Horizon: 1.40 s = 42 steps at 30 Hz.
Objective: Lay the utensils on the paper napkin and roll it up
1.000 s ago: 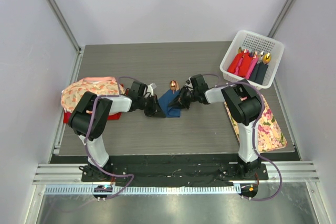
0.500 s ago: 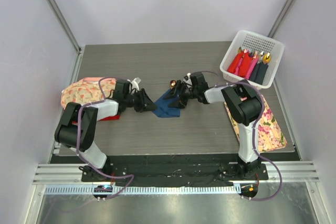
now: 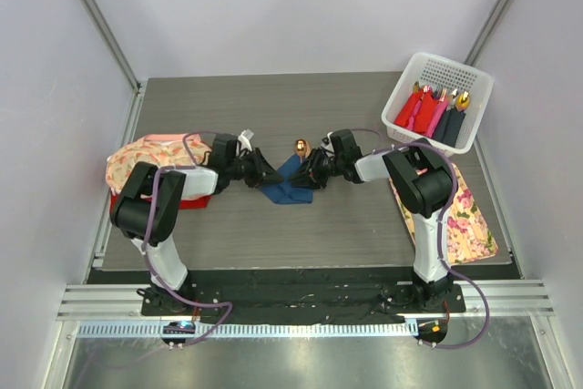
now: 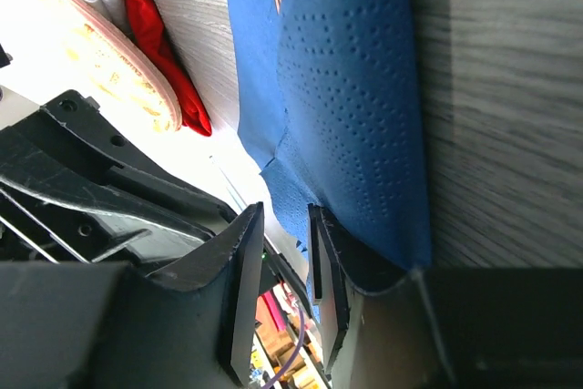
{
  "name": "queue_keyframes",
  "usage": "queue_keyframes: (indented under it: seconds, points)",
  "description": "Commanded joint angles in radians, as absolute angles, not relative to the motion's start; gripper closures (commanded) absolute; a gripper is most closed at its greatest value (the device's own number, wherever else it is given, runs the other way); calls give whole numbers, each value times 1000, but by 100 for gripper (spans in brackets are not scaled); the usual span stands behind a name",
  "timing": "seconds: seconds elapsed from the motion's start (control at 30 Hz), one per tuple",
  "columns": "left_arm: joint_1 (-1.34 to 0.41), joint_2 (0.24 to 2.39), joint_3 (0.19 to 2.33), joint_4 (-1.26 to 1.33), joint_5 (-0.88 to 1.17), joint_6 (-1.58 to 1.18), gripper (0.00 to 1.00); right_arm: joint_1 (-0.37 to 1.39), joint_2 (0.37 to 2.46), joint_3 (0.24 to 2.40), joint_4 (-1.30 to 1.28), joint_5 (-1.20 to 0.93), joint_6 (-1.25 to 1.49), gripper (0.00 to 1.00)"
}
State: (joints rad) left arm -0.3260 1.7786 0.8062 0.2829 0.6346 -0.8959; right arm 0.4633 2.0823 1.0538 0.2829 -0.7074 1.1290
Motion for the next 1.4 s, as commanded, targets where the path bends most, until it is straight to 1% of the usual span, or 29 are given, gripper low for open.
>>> queue_keyframes:
  seconds: [0.0, 0.17, 0.27, 0.4, 0.43, 0.53, 0.67, 0.77, 0.93, 1.23, 1.37]
  points:
    - [-348, 1812, 850, 364, 617, -928, 83, 469, 2094, 1054, 276, -686, 1127, 66]
    - [-353, 1864, 873, 286, 588, -885, 86, 471, 2091, 1057, 281, -695, 1126, 70]
    - [-351, 1884, 879, 218, 568, -819, 87, 469, 2062, 1063, 287, -719, 1118, 71]
    - [-339, 1894, 870, 173, 552, -788, 90, 469, 1976, 1054, 305, -749, 1111, 71]
    - [-337, 1896, 868, 164, 546, -784, 93, 469, 1938, 1057, 299, -756, 1103, 71]
    - [-337, 1891, 871, 158, 537, -781, 97, 460, 1881, 1071, 221, -769, 1023, 71]
    - [-337, 1890, 879, 141, 529, -778, 99, 449, 1849, 1058, 129, -755, 922, 73]
    - [-337, 1887, 882, 138, 529, -776, 99, 449, 1851, 1036, 107, -742, 873, 78]
    - [-337, 1879, 868, 137, 526, -769, 99, 448, 1887, 1002, 140, -733, 842, 81]
    - [-337, 1873, 858, 155, 526, -773, 99, 454, 1985, 999, 195, -724, 848, 83]
    - [-337, 1826, 845, 189, 534, -775, 98, 456, 2031, 993, 198, -716, 854, 83]
